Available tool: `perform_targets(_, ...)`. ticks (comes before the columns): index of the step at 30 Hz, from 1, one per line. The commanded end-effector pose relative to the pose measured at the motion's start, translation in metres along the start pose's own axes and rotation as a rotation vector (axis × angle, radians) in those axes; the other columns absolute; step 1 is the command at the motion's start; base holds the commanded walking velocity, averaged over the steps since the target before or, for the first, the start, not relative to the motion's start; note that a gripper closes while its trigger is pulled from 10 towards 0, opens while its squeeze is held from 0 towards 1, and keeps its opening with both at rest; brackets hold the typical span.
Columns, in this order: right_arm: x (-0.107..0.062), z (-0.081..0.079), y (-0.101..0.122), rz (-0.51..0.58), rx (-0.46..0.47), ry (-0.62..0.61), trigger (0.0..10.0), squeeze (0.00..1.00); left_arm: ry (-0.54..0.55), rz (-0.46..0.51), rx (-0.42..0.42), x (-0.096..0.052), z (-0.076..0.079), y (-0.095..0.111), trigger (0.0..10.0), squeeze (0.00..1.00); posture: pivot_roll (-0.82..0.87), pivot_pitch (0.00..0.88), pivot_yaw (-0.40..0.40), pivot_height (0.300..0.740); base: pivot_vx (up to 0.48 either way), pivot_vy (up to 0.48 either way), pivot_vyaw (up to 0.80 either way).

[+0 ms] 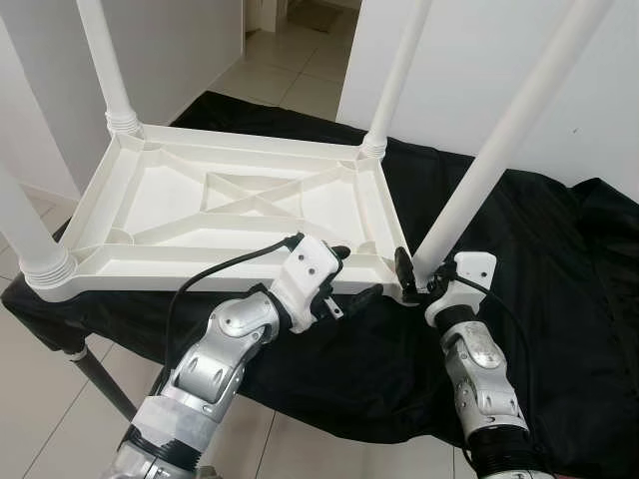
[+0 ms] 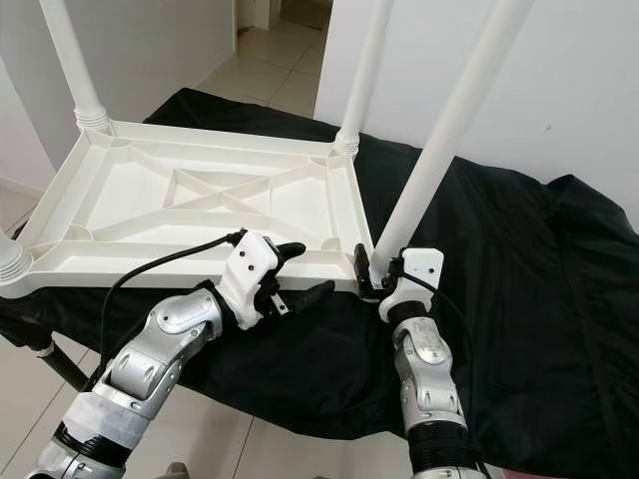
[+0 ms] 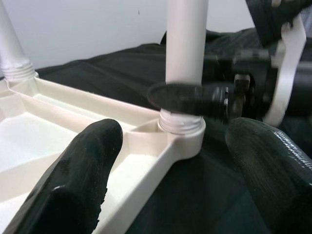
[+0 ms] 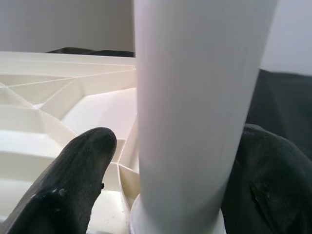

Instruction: Building children table

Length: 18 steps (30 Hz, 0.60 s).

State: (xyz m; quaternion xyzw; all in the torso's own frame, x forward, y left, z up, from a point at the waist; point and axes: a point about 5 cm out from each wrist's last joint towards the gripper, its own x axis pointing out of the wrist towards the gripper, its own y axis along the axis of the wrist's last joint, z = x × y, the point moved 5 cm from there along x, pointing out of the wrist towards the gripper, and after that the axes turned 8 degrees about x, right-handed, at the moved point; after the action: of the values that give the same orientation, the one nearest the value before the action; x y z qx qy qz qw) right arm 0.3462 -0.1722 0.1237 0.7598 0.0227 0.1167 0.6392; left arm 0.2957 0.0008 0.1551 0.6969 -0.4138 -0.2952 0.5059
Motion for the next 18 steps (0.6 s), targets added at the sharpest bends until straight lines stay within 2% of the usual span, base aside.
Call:
perform_targets(1,0.0,0.004,0.003,0.004,-0.009,0.034,10.0,0.0,-0.015,-0.006,0.0,0.002,0.006,0.0,10.0,0.0,0.01,0.0,-0.108,0.74,0.0,0.0,0.0)
perform_targets(2,0.002,0.006,0.005,-0.008,-0.033,0.093,10.0,0.0,-0.024,-0.006,-0.001,0.002,0.009,0.0,10.0,0.0,0.01,0.0,-0.104,0.74,0.0,0.0,0.0)
perform_targets(5,0.003,0.007,0.006,-0.015,-0.048,0.127,10.0,0.0,-0.03,-0.005,-0.003,0.003,0.01,0.0,10.0,0.0,0.01,0.0,-0.104,0.74,0.0,0.0,0.0)
perform_targets(6,0.007,0.01,0.007,-0.036,-0.067,0.172,10.0,0.0,-0.039,-0.001,-0.01,0.003,0.012,0.0,10.0,0.0,0.01,0.0,-0.096,0.74,0.0,0.0,0.0)
perform_targets(15,0.017,0.014,0.003,-0.131,-0.123,0.308,9.9,0.0,-0.056,0.003,-0.013,0.005,0.017,0.001,10.0,0.0,0.02,0.0,-0.088,0.74,0.0,0.0,0.0)
perform_targets(16,0.02,0.013,0.0,-0.157,-0.126,0.326,3.2,0.0,-0.057,0.004,-0.016,0.005,0.017,0.002,10.0,0.0,0.02,0.0,-0.088,0.74,0.0,0.0,0.0)
perform_targets(18,0.021,0.013,-0.003,-0.173,-0.127,0.336,3.2,0.0,-0.058,0.005,-0.017,0.006,0.018,0.002,10.0,0.0,0.02,0.0,-0.088,0.74,0.0,0.0,0.0)
